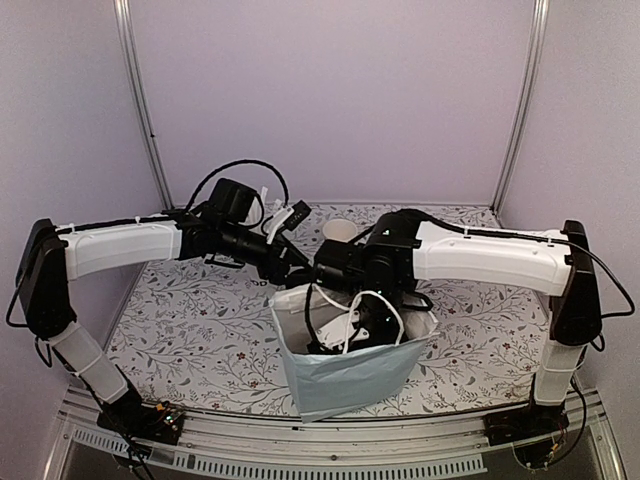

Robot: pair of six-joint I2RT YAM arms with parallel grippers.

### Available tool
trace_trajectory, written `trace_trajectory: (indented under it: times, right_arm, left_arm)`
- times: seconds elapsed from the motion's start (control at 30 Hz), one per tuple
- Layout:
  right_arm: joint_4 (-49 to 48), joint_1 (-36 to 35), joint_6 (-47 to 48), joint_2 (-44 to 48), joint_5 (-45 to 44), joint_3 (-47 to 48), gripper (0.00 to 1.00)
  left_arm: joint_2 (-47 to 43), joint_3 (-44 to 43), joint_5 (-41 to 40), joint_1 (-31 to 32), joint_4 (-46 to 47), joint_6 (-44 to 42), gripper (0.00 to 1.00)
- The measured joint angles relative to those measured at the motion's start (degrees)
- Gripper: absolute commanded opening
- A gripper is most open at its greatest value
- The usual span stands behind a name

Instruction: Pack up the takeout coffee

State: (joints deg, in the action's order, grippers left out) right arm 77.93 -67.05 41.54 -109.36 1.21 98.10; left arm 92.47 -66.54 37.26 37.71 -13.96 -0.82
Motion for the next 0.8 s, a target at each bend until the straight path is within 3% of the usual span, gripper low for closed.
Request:
trace_trajectory:
  times: [0.2,0.47,0.8]
  right_arm:
    - [0.4,-0.1,-0.2,-0.1,-1.0,0.9,0.64]
    - [0.4,-0.1,0.9,-0.6,-3.7,4.6,0.86]
    - [0.4,-0.1,1.9,1.3,-2.8,7.5,0.99]
  left_arm:
    - [-0.7,0.0,-0.3,0.0,0.0,0.2,0.67]
    - [-4.2,0.0,-1.4,0.0,-0.1,0.2,0.71]
    - [-8.6,-0.8,-3.2,0.0,-3.4,0.2,0.73]
